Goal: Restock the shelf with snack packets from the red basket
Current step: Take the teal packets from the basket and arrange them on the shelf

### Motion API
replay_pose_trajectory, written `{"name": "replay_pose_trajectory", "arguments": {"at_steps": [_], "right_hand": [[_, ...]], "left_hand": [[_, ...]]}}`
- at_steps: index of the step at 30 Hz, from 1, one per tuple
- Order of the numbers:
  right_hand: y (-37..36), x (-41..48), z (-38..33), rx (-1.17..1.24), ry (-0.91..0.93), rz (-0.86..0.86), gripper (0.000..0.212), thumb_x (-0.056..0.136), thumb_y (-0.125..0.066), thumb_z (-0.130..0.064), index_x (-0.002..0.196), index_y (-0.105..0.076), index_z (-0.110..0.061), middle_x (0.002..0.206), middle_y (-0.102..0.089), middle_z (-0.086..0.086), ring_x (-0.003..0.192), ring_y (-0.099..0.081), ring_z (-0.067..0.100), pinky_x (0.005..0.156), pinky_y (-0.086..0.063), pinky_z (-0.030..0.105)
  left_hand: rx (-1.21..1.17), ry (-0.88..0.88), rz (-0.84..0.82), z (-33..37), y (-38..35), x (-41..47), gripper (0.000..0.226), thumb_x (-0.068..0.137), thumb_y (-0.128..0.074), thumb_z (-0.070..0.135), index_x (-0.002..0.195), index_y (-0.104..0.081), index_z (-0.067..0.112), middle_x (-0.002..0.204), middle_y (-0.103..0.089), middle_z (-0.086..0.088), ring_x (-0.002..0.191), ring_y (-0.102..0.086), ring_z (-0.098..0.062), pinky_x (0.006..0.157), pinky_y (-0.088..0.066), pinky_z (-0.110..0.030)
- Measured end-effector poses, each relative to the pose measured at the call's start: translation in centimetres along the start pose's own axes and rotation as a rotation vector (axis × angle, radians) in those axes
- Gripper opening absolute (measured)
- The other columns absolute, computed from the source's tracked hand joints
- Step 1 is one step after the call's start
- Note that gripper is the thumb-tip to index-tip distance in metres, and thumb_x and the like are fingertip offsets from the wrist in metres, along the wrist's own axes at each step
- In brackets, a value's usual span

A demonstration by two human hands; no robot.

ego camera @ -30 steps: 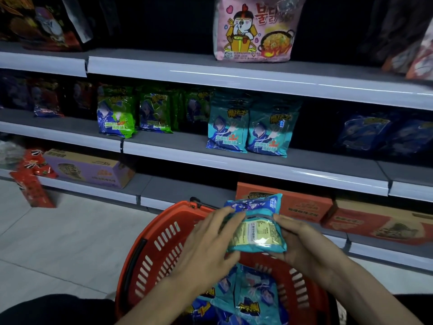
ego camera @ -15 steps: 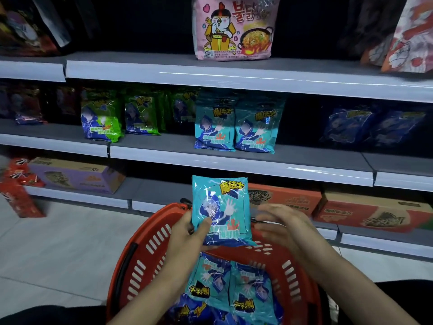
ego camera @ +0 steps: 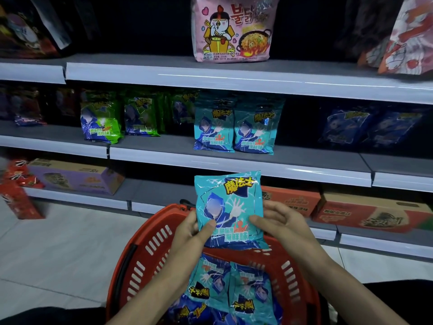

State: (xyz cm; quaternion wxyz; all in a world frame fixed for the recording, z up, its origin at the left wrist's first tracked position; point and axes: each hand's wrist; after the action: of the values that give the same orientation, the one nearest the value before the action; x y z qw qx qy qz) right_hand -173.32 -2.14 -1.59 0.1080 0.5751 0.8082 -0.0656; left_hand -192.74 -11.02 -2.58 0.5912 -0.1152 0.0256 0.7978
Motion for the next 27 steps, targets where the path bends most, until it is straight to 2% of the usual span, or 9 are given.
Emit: {"name": "replay_pose_trajectory", "arguments": {"at_steps": [5, 8, 10, 14, 17, 21, 22, 25, 27], "right_hand": [[-0.2, 0.2, 0.7, 0.016, -0.002, -0.018, 0.026, 0.092, -0.076, -0.012, 0.117, -0.070, -0.015, 0.107, -0.080, 0.006, 0.095, -0.078, 0.026, 0.087, -0.062, 0.042], [0.0, 0.8, 1.2, 0.140, -0.096, -0.020, 0.022, 0.099, -0.066, -0.011, 0.121, -0.069, -0.010, 0.110, -0.079, 0.009, 0.100, -0.077, 0.028, 0.092, -0.059, 0.043], [0.0, 1.0, 1.4, 0.218, -0.151, -0.062, 0.022, 0.102, -0.060, -0.010, 0.121, -0.069, -0.007, 0.112, -0.079, 0.012, 0.099, -0.076, 0.028, 0.086, -0.058, 0.038], [0.0, 0.9, 1.7, 0.266, -0.176, -0.104, 0.023, 0.101, -0.058, -0.010, 0.122, -0.069, -0.007, 0.114, -0.078, 0.013, 0.098, -0.077, 0.026, 0.084, -0.056, 0.036], [-0.1, 0.8, 1.8, 0.263, -0.136, -0.057, 0.023, 0.099, -0.063, -0.011, 0.122, -0.068, -0.007, 0.111, -0.079, 0.012, 0.096, -0.077, 0.025, 0.080, -0.059, 0.032], [-0.2, 0.7, 1.7, 0.242, -0.056, 0.003, 0.029, 0.095, -0.071, -0.011, 0.123, -0.066, -0.010, 0.111, -0.079, 0.011, 0.102, -0.076, 0.031, 0.094, -0.059, 0.047], [-0.4, 0.7, 1.6, 0.210, -0.030, 0.022, 0.029, 0.094, -0.073, -0.010, 0.122, -0.066, -0.012, 0.110, -0.079, 0.009, 0.101, -0.077, 0.030, 0.093, -0.060, 0.048], [-1.1, 0.5, 1.3, 0.095, 0.066, 0.099, 0.027, 0.091, -0.077, -0.012, 0.115, -0.067, -0.017, 0.103, -0.080, 0.003, 0.092, -0.079, 0.021, 0.077, -0.065, 0.040], [-1.6, 0.6, 1.3, 0.020, 0.126, 0.158, 0.024, 0.088, -0.080, -0.013, 0.108, -0.069, -0.021, 0.098, -0.079, -0.001, 0.087, -0.077, 0.012, 0.068, -0.064, 0.031]], "left_hand": [[0.026, -0.047, -0.063, 0.3, -0.1, -0.4, 0.028, 0.103, -0.060, 0.022, 0.130, -0.063, 0.026, 0.117, -0.078, 0.004, 0.111, -0.074, -0.017, 0.103, -0.055, -0.044], [-0.028, -0.056, -0.090, 0.3, -0.1, -0.3, 0.033, 0.097, -0.067, 0.040, 0.129, -0.069, 0.030, 0.121, -0.077, 0.001, 0.111, -0.074, -0.021, 0.099, -0.057, -0.044], [-0.043, -0.071, -0.097, 0.3, -0.1, -0.3, 0.037, 0.090, -0.065, 0.047, 0.126, -0.071, 0.037, 0.122, -0.076, 0.006, 0.111, -0.073, -0.015, 0.093, -0.060, -0.041], [-0.010, -0.102, -0.101, 0.2, -0.1, -0.3, 0.043, 0.087, -0.063, 0.046, 0.129, -0.068, 0.037, 0.124, -0.075, 0.012, 0.115, -0.070, -0.008, 0.090, -0.060, -0.038], [0.022, -0.124, -0.075, 0.3, 0.1, -0.1, 0.041, 0.090, -0.069, 0.045, 0.129, -0.068, 0.033, 0.123, -0.076, 0.008, 0.113, -0.072, -0.016, 0.094, -0.059, -0.041], [0.084, -0.153, -0.009, 0.1, 0.3, 0.3, 0.036, 0.092, -0.069, 0.032, 0.127, -0.070, 0.026, 0.118, -0.077, 0.002, 0.111, -0.073, -0.020, 0.096, -0.060, -0.044], [0.121, -0.165, 0.015, -0.2, 0.4, 0.4, 0.031, 0.096, -0.068, 0.028, 0.127, -0.070, 0.028, 0.119, -0.077, 0.002, 0.111, -0.073, -0.020, 0.096, -0.060, -0.047], [0.251, -0.217, 0.096, -1.0, 0.7, 1.1, 0.026, 0.101, -0.066, 0.023, 0.120, -0.072, 0.040, 0.121, -0.072, 0.000, 0.109, -0.071, -0.019, 0.092, -0.061, -0.050], [0.278, -0.228, 0.151, -1.3, 0.8, 1.6, 0.024, 0.100, -0.068, 0.023, 0.114, -0.072, 0.041, 0.110, -0.071, 0.000, 0.100, -0.071, -0.020, 0.083, -0.063, -0.050]]}}
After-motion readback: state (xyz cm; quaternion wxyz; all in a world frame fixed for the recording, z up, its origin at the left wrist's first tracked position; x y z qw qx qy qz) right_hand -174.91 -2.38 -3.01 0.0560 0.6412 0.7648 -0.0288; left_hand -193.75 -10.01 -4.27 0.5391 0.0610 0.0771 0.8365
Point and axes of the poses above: each hand's wrist, its own x-axis towards the middle knuckle, its own y-axis out of the back of the hand, z = x × y
